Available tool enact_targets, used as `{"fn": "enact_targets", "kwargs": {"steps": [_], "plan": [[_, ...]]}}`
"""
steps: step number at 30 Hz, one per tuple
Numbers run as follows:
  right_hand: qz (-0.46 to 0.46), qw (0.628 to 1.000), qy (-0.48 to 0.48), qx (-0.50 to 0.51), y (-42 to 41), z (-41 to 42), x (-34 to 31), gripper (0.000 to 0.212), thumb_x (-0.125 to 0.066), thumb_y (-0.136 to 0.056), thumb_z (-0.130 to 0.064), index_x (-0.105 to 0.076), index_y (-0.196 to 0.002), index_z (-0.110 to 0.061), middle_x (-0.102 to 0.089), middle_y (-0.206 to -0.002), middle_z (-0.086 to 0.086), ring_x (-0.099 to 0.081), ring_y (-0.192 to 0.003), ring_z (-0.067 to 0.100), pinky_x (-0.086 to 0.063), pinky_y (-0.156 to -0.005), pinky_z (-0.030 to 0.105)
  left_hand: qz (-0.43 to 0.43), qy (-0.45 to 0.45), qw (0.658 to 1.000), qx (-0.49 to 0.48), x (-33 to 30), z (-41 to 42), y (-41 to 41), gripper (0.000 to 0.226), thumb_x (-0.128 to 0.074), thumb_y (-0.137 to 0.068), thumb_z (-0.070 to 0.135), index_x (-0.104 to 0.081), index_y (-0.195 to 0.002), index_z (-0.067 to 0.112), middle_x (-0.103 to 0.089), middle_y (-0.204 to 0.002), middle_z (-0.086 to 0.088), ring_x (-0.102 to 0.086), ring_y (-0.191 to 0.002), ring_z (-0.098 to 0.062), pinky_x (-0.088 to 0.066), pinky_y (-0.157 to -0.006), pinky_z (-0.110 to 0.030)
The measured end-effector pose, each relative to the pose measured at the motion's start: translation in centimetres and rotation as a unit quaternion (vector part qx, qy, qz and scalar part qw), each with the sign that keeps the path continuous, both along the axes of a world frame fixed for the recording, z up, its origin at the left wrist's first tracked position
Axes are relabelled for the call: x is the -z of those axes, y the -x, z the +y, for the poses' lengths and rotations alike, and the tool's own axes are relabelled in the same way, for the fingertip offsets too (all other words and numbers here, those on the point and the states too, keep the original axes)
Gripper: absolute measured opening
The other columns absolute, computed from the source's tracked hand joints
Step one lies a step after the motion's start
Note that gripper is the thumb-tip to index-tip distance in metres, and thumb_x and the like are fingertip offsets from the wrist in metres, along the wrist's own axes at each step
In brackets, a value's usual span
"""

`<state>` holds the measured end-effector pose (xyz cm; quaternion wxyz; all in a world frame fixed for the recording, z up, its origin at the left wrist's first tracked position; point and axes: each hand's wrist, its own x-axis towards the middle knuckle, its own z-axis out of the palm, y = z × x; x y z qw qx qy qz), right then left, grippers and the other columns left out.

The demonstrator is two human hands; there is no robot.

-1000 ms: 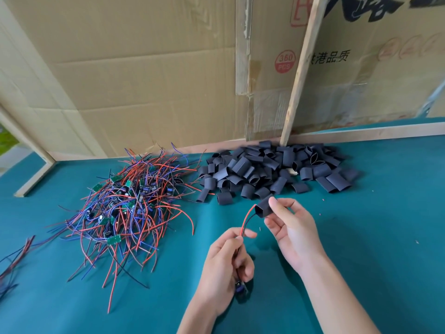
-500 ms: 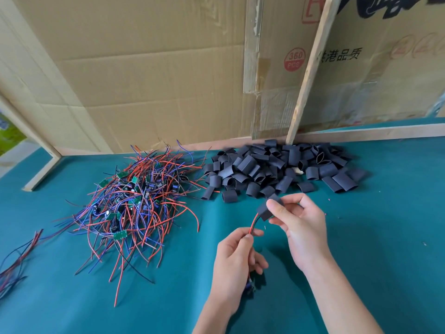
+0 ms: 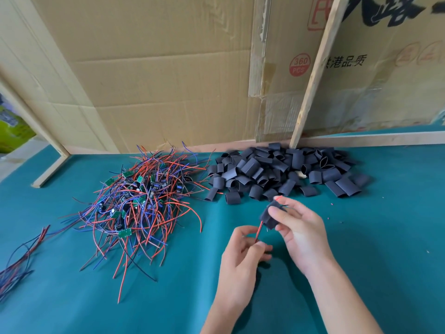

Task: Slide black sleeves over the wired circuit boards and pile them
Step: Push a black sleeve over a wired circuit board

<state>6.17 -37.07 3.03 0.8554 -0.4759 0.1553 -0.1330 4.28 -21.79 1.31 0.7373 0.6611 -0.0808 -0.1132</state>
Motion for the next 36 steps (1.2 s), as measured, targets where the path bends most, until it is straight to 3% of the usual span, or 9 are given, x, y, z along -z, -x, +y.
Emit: {"fn": "enact_targets", "kwargs": {"steps": [6,9,12,14,16,21,25,31,36], "plan": [[-0.033,0.985,-0.15,0.074,-0.2,-1.1,0.4,0.021,-0.08,-0.069,-0.008,-0.071,-0.085,-0.017,-0.075,-0.093,-0.005,-0.07,-0.07,0.006,-0.05,-0.054,0.014,-0.076,-0.073,0.994,-0.013,1.1,-0.5,0.2,0.017,-0.059,-0.091,0.01,-0.071,-0.095,0.022,-0.078,-0.091,-0.002,-0.073,-0.086,-0.023,-0.059,-0.086,-0.036],[-0.032,0.986,-0.15,0.061,-0.1,-1.0,0.4,0.041,-0.077,-0.075,-0.007,-0.067,-0.114,-0.012,-0.076,-0.083,-0.001,-0.068,-0.065,0.006,-0.052,-0.056,0.015,-0.086,-0.063,0.994,-0.024,1.3,-0.6,0.2,0.019,-0.062,-0.096,0.007,-0.073,-0.094,0.022,-0.076,-0.09,-0.002,-0.073,-0.088,-0.026,-0.061,-0.083,-0.041],[-0.036,0.994,-0.097,0.027,0.0,-0.6,0.2,0.068,-0.08,-0.067,-0.008,-0.059,-0.131,-0.013,-0.073,-0.085,0.013,-0.071,-0.071,0.017,-0.057,-0.065,0.022,-0.049,-0.017,0.998,-0.047,1.2,-0.7,0.1,0.029,-0.06,-0.1,0.0,-0.075,-0.096,0.025,-0.074,-0.095,-0.007,-0.076,-0.088,-0.025,-0.064,-0.075,-0.037],[-0.028,0.999,-0.035,0.004,0.0,-0.1,0.2,0.079,-0.085,-0.062,-0.009,-0.057,-0.136,-0.017,-0.069,-0.092,0.022,-0.069,-0.077,0.025,-0.057,-0.072,0.031,-0.039,-0.009,0.997,-0.06,1.4,-0.9,0.1,0.031,-0.063,-0.099,0.004,-0.074,-0.097,0.033,-0.073,-0.095,-0.003,-0.077,-0.076,-0.027,-0.065,-0.067,-0.041],[-0.005,0.999,0.029,-0.012,0.0,0.5,0.4,0.089,-0.093,-0.055,-0.006,-0.058,-0.135,-0.023,-0.07,-0.091,0.02,-0.067,-0.08,0.027,-0.054,-0.077,0.037,-0.045,-0.015,0.996,-0.081,1.6,-0.9,0.0,0.032,-0.066,-0.097,0.005,-0.069,-0.104,0.037,-0.075,-0.095,-0.001,-0.076,-0.067,-0.027,-0.064,-0.063,-0.039],[0.014,0.989,0.141,-0.046,0.1,1.3,0.3,0.091,-0.092,-0.051,-0.032,-0.055,-0.134,-0.033,-0.077,-0.086,0.009,-0.071,-0.077,0.02,-0.053,-0.074,0.03,-0.049,-0.03,0.993,-0.102,2.3,-0.8,-0.4,0.041,-0.051,-0.094,-0.011,-0.062,-0.118,0.02,-0.077,-0.108,-0.006,-0.078,-0.092,-0.016,-0.06,-0.081,-0.023],[0.011,0.983,0.177,-0.05,0.2,1.4,0.2,0.086,-0.09,-0.056,-0.033,-0.054,-0.134,-0.034,-0.08,-0.095,0.012,-0.073,-0.079,0.018,-0.055,-0.069,0.024,-0.065,-0.045,0.991,-0.109,2.2,-0.8,-0.4,0.043,-0.043,-0.1,-0.01,-0.06,-0.119,0.024,-0.075,-0.115,-0.006,-0.075,-0.1,-0.012,-0.061,-0.084,-0.024],[0.018,0.972,0.233,-0.028,0.1,0.8,0.7,0.063,-0.087,-0.081,-0.011,-0.055,-0.13,-0.033,-0.081,-0.091,0.006,-0.074,-0.079,0.016,-0.055,-0.066,0.021,-0.079,-0.096,0.989,-0.078,2.6,-0.9,-0.5,0.05,-0.044,-0.103,-0.004,-0.054,-0.124,0.04,-0.072,-0.117,0.0,-0.076,-0.09,-0.007,-0.062,-0.087,-0.034],[0.022,0.972,0.228,-0.052,0.1,0.8,0.8,0.051,-0.084,-0.084,-0.009,-0.061,-0.125,-0.029,-0.079,-0.083,0.007,-0.071,-0.071,0.016,-0.053,-0.062,0.02,-0.079,-0.093,0.99,-0.064,2.3,-0.9,-0.4,0.051,-0.045,-0.103,-0.002,-0.053,-0.122,0.045,-0.075,-0.11,0.006,-0.077,-0.091,-0.009,-0.062,-0.08,-0.027]]}}
